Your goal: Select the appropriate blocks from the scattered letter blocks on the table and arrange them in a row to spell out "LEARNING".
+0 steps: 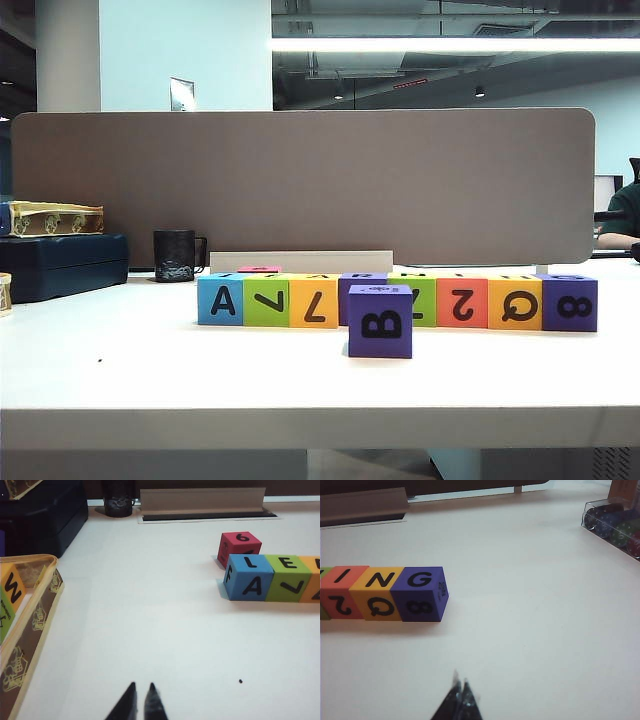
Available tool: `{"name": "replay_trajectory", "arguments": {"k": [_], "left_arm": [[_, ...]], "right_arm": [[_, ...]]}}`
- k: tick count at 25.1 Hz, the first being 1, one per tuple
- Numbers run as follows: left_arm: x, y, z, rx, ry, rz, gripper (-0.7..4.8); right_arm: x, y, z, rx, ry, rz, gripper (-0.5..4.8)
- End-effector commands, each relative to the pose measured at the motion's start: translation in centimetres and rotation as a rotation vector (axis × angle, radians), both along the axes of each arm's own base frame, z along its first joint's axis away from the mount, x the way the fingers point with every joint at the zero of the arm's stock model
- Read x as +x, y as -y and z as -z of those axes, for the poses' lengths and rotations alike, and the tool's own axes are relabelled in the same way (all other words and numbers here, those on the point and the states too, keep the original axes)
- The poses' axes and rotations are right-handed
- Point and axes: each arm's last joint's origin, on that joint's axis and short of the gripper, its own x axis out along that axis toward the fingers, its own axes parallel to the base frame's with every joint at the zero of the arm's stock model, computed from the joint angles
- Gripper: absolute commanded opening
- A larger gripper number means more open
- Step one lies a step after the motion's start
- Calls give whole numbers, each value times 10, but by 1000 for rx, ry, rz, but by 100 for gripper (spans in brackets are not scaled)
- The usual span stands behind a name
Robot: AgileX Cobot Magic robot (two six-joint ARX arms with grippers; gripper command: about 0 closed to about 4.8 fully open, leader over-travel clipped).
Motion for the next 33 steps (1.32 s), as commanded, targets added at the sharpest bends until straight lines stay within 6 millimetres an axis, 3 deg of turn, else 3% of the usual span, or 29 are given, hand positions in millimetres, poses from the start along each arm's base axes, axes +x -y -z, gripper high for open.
{"name": "replay_trajectory", "arguments": {"k": [1,8,33], "left_arm": [[0,0,0,5,5,3,21],[0,-8,2,36,-18,-128,21],[0,-8,2,31,-14,-125,21]], "right_arm": [[0,0,0,4,13,4,-1],[0,0,0,4,14,4,-1],[0,0,0,4,14,4,-1]]}}
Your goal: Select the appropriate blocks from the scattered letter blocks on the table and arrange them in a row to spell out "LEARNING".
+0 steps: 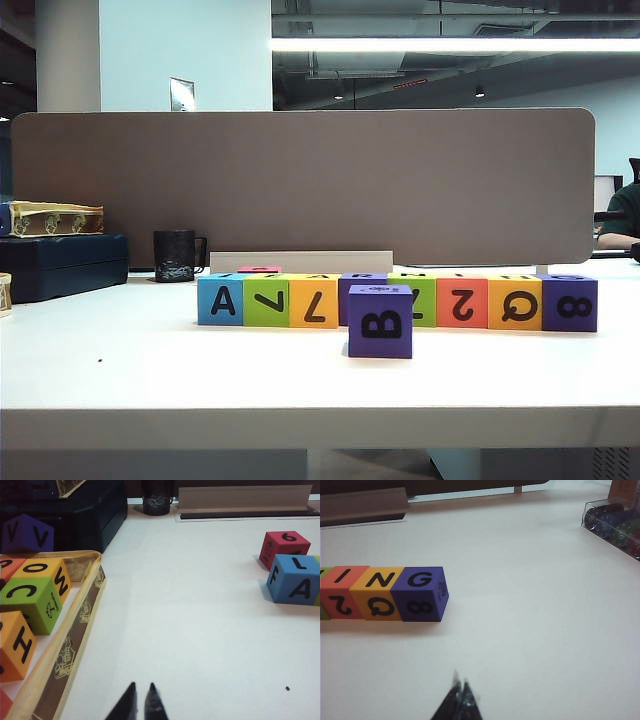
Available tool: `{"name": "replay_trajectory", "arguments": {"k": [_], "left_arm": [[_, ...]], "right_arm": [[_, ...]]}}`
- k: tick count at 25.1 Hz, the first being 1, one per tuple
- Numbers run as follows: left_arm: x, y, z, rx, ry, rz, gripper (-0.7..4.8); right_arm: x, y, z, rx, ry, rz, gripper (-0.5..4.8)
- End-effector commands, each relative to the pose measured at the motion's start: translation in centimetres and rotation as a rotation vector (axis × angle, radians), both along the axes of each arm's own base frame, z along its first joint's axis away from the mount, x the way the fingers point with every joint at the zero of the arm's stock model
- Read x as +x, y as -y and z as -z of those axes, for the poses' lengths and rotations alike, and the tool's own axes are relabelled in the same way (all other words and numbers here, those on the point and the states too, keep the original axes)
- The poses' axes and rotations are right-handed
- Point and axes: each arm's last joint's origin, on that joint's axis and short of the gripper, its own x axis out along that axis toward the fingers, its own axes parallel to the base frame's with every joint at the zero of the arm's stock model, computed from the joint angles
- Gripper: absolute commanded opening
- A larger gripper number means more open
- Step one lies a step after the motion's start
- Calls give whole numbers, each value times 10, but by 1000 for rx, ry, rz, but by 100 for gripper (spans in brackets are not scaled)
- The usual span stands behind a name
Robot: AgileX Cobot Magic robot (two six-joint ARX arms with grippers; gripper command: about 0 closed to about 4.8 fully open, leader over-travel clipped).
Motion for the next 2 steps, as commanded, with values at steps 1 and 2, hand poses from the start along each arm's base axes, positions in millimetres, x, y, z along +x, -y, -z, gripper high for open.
{"name": "replay_trajectory", "arguments": {"k": [1,2], "left_arm": [[0,0,1,-3,-8,1,21],[0,0,1,-3,-8,1,21]], "right_arm": [[0,0,0,4,14,4,-1],[0,0,0,4,14,4,-1]]}}
